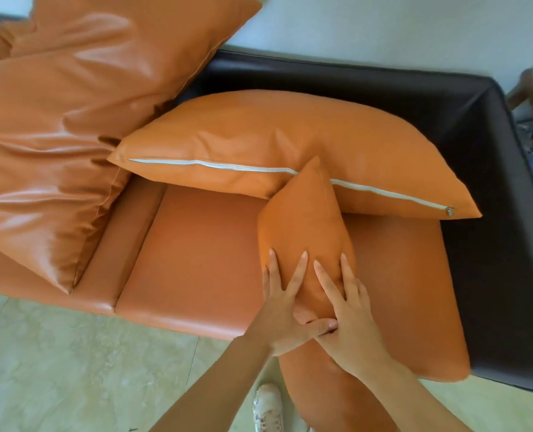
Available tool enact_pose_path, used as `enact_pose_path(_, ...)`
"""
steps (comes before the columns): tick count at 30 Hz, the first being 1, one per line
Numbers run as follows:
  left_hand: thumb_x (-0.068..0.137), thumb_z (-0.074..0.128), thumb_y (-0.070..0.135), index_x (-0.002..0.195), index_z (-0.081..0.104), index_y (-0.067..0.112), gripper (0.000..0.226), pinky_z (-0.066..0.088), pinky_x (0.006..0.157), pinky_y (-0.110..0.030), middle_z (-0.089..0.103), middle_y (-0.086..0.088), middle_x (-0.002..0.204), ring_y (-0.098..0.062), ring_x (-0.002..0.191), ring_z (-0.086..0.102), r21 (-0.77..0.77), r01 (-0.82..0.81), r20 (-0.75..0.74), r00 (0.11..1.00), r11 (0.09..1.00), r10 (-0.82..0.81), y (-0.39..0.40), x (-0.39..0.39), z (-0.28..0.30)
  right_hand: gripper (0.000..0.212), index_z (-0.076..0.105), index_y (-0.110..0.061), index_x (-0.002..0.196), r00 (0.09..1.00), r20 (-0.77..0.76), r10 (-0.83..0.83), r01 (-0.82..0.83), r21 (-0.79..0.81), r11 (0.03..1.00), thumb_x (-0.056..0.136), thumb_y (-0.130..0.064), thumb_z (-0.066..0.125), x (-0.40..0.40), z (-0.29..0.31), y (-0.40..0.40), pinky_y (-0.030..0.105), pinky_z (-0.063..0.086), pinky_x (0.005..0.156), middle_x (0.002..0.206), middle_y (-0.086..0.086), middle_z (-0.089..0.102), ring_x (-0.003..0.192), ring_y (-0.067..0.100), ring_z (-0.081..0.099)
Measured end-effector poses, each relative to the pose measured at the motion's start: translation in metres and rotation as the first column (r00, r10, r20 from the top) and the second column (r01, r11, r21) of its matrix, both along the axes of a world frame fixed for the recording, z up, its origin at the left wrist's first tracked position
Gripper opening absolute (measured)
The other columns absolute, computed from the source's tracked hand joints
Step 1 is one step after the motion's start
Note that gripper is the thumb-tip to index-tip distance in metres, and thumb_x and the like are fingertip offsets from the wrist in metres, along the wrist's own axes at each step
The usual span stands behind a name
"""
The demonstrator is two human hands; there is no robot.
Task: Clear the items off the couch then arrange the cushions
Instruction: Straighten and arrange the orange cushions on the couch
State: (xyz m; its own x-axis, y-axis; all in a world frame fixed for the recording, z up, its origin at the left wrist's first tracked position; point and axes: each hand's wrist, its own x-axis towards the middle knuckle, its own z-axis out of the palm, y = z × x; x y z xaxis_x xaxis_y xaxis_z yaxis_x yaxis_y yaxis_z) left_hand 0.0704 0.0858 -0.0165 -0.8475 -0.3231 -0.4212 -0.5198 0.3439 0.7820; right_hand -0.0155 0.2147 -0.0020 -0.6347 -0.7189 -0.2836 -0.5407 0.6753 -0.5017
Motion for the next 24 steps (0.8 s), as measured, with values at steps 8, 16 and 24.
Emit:
enact_pose_path(8, 0.088, 0.036, 0.071, 0.141, -0.012, 0.063, 0.071, 0.035, 0.11, -0.05, -0.034, 0.016, 0.153, -0.024, 0.149, 0.001, -0.277, 0.214, 0.023, 0.976, 0.937, -0.216, 0.008, -0.016, -0.026, 0.119, -0.026, -0.061, 0.134, 0.986, 0.023, -0.166, 0.159, 0.192, 0.968, 0.059, -0.078, 0.064, -0.028, -0.015, 0.021, 0.066, 0.031, 0.102, 0.147, -0.014, -0.042, 0.143, 0.039, -0.001)
enact_pose_path(16, 0.077, 0.06, 0.069, 0.14, -0.03, 0.05, 0.112, 0.017, 0.111, -0.068, -0.047, 0.013, 0.145, -0.021, 0.141, -0.034, -0.601, 0.395, 0.287, 0.918, 0.695, -0.274, -0.039, -0.074, -0.005, 0.128, -0.031, -0.054, 0.136, 0.99, -0.007, -0.141, 0.14, 0.151, 0.979, 0.056, -0.078, 0.066, -0.075, -0.012, -0.011, 0.063, 0.038, 0.097, 0.153, -0.009, -0.032, 0.142, 0.039, 0.007)
enact_pose_path(24, 0.061, 0.073, 0.071, 0.14, -0.035, 0.041, 0.137, -0.001, 0.118, -0.051, -0.043, 0.005, 0.149, -0.022, 0.143, -0.03, -0.695, 0.409, 0.303, 0.913, 0.592, -0.274, -0.064, -0.127, 0.015, 0.111, -0.035, -0.054, 0.133, 0.992, 0.023, -0.125, 0.123, 0.064, 0.99, 0.085, -0.045, 0.064, -0.076, -0.016, 0.01, 0.049, 0.043, 0.1, 0.152, -0.011, -0.031, 0.141, 0.03, 0.016)
